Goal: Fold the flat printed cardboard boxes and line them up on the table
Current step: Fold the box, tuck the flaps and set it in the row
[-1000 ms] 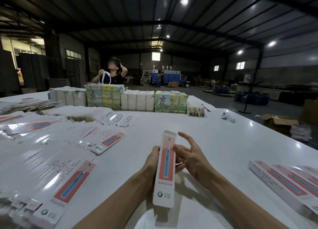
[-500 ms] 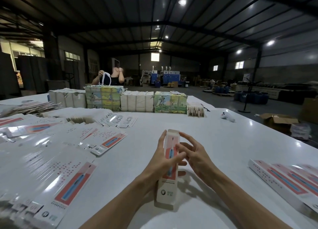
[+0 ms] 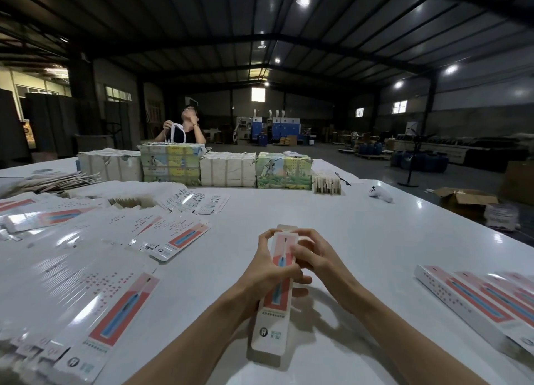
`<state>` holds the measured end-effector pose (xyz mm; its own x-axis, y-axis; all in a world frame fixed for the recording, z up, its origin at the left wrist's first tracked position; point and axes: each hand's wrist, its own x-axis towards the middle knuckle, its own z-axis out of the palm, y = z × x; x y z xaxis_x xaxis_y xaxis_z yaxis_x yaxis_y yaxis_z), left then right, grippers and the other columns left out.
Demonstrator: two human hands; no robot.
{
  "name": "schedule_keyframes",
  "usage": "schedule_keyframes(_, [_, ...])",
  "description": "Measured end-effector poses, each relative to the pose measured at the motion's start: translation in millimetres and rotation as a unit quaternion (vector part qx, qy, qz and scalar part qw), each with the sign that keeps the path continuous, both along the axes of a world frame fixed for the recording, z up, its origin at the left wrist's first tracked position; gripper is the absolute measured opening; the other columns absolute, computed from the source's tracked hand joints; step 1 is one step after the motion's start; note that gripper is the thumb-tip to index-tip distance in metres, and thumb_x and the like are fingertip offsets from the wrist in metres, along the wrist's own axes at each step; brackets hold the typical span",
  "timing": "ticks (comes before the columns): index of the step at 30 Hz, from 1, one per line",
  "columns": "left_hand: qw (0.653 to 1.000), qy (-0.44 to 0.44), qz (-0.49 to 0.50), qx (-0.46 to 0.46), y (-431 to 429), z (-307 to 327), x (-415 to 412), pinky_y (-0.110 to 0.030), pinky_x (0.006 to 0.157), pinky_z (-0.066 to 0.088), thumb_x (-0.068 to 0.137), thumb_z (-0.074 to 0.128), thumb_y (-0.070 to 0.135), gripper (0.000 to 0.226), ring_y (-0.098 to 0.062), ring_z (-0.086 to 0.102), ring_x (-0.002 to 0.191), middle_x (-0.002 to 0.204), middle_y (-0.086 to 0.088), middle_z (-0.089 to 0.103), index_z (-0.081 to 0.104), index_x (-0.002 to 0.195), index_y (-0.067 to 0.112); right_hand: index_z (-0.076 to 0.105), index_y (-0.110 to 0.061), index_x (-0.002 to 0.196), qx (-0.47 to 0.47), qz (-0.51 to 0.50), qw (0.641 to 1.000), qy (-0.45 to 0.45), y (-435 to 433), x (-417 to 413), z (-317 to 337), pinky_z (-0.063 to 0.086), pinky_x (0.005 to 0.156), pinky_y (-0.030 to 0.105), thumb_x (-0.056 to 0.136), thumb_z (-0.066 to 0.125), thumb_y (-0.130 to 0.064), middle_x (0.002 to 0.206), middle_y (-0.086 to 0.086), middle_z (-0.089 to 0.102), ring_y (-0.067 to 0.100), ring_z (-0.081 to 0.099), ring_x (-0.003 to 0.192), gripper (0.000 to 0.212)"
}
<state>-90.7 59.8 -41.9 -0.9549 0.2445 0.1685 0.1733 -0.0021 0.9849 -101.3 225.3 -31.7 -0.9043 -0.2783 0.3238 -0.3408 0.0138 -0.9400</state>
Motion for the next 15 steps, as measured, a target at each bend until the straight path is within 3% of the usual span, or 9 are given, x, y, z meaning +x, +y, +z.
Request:
schedule_keyframes(3, [1.000, -0.002, -0.002, -0.020, -1.3, 2.4, 2.2, -0.039, 0.075, 0.066, 0.074, 0.088, 0.015, 0.098, -0.031, 0.078, 0.094, 0.125, -0.013, 0.058, 0.026, 0.145, 0.043, 0.047, -0.032, 0.136, -0.054, -0.036, 0.997, -0.041, -1.5, -3.4, -0.1, 0.063, 0.075, 0.033, 0.108, 0.054, -0.040, 0.100, 0.007, 0.079, 0.028, 0.078, 0.089, 0.030])
schedule_keyframes(6, [0.998, 0.008, -0.021, -0.059, -2.2, 3.0, 4.5, -0.039, 0.079, 0.066, 0.077, 0.090, 0.014, 0.095, -0.027, 0.077, 0.097, 0.123, -0.011, 0.061, 0.027, 0.143, 0.043, 0.055, -0.017, 0.131, -0.051, -0.076, 0.995, -0.034, 4.1, -7.0, 1.0, 0.063, 0.067, 0.036, 0.106, 0.055, -0.020, 0.091, 0.013, 0.078, 0.031, 0.077, 0.078, 0.025])
schedule_keyframes(10, [0.996, 0.003, -0.050, -0.076, -2.2, 3.4, 6.0, -0.035, 0.075, 0.065, 0.079, 0.090, 0.019, 0.092, -0.028, 0.078, 0.095, 0.123, -0.010, 0.060, 0.029, 0.141, 0.048, 0.066, -0.008, 0.117, -0.016, -0.108, 0.994, 0.021, 8.0, -3.8, 2.0, 0.061, 0.060, 0.038, 0.107, 0.055, -0.013, 0.087, 0.012, 0.078, 0.029, 0.075, 0.069, 0.016])
schedule_keyframes(15, [0.998, -0.005, -0.047, -0.046, -1.0, 3.0, 2.3, -0.037, 0.075, 0.065, 0.080, 0.088, 0.014, 0.092, -0.032, 0.079, 0.094, 0.126, -0.011, 0.059, 0.028, 0.137, 0.054, 0.072, -0.012, 0.115, 0.000, -0.124, 0.988, 0.097, 6.3, 0.0, 3.5, 0.065, 0.069, 0.038, 0.108, 0.049, -0.003, 0.096, 0.008, 0.079, 0.028, 0.079, 0.084, 0.026])
